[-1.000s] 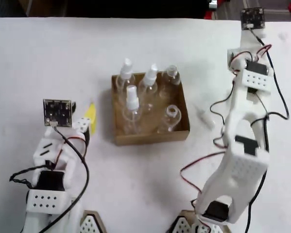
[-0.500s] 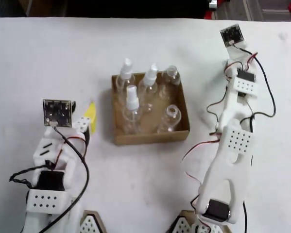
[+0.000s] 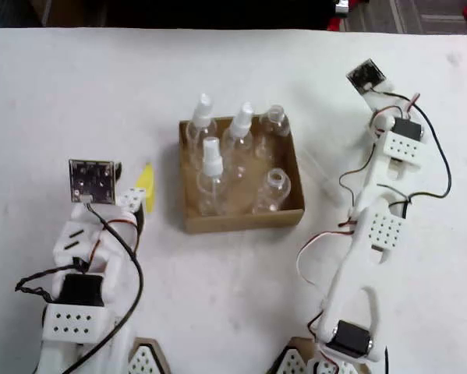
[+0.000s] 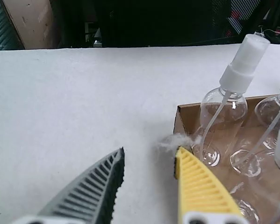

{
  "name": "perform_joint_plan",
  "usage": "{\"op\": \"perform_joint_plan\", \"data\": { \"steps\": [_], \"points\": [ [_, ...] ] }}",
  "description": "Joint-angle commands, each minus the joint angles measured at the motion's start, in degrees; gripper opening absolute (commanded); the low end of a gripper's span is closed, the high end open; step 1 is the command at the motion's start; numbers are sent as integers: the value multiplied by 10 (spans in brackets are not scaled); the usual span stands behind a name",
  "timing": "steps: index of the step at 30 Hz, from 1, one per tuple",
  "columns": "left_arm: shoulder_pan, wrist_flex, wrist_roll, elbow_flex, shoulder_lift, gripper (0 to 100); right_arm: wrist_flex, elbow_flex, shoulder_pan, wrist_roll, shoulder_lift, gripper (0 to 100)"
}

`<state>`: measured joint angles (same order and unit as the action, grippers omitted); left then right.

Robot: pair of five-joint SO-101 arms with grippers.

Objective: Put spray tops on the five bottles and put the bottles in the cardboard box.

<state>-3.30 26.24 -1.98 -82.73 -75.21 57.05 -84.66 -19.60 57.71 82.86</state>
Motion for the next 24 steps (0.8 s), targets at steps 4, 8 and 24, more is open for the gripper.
{"op": "perform_joint_plan", "data": {
  "steps": [4,8,24],
  "points": [
    [7,-14,3,2,-12,168,138,-21,-71,120,-18,16],
    [7,-14,3,2,-12,168,247,-21,-89,221,-34,16],
    [7,-12,4,2,-12,168,418,-21,-190,329,-106,18]
  ]
}}
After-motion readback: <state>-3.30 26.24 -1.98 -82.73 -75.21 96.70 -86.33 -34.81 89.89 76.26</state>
